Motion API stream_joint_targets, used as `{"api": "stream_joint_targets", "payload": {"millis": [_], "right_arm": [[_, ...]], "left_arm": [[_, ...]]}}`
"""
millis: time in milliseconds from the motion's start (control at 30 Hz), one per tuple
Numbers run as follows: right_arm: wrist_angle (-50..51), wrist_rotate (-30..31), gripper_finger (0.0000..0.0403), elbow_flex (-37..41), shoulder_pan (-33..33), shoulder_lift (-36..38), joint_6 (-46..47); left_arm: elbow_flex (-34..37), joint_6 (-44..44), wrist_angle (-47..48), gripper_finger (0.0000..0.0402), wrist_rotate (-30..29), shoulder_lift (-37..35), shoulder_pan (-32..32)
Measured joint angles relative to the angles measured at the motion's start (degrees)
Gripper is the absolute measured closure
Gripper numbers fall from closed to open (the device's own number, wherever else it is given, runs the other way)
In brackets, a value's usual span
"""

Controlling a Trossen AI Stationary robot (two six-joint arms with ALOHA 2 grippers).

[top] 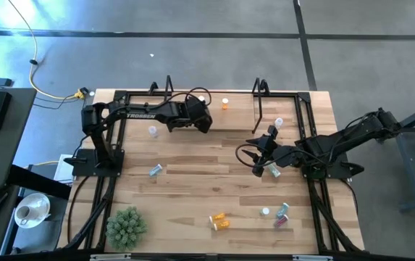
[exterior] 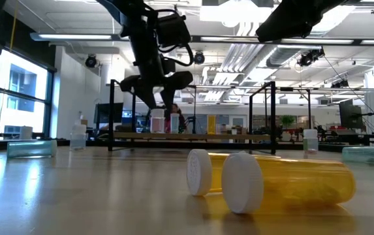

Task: Pick and place medicine bottles onto shelf by color
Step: Put the bottom white pill bottle on the shelf

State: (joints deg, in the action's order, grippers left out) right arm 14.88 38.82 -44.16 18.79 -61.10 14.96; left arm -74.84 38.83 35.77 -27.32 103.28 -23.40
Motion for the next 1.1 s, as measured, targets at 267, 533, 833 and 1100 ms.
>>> {"api": "stream_joint_targets", "payload": {"millis": [267, 533, 833, 1100], "right_arm": [[0.19, 0.00, 0.0231, 0.00, 0.01, 0.00, -0.02], [0.35, -0.01, 0.0231, 0.00, 0.01, 0.00, -0.02], [0.86, -0.01, 0.0231, 0.00, 0.00, 0.00, -0.02], [0.84, -0.01, 0.0231, 0.00, 0.00, 0.00, -0.02]], "left_arm": [[-3.60, -1.91, 0.98, 0.0189, 1.67, 0.00, -0.22], [-10.40, -8.31, 5.46, 0.0190, 3.00, -0.01, -0.19], [-13.91, -22.53, 11.77, 0.0192, 13.35, -0.02, 4.50], [-13.91, -24.22, 17.66, 0.0235, 16.17, -0.02, 7.62]]}}
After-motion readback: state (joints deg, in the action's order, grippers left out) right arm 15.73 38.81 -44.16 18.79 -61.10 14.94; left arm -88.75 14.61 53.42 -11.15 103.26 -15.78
